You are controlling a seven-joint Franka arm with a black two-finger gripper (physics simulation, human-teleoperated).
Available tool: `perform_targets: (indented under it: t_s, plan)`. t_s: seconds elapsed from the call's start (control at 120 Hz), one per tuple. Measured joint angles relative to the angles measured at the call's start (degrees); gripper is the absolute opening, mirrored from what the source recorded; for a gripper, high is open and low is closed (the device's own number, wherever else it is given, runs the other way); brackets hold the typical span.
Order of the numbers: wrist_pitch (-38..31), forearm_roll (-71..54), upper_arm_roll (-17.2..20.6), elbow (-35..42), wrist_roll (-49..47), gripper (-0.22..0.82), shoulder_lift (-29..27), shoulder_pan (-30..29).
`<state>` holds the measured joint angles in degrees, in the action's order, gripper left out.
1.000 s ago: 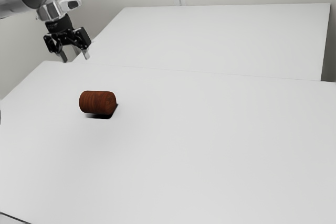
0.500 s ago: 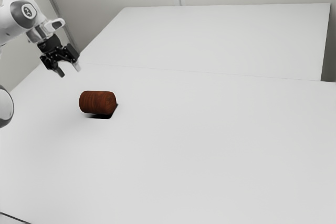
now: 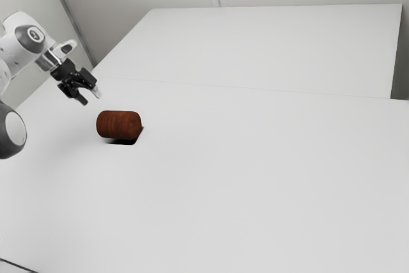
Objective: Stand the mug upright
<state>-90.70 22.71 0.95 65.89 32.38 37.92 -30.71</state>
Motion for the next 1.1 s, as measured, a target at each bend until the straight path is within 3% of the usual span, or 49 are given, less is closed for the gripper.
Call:
perform_targets:
  t_s: [0.35,1.1]
  plan:
    - [-0.1,8.0,-0.2,-0.9,6.5,0.58,5.3,-2.3]
    - [0.0,24.1,-0.3,2.3,17.7,0.58,9.8,-4.1]
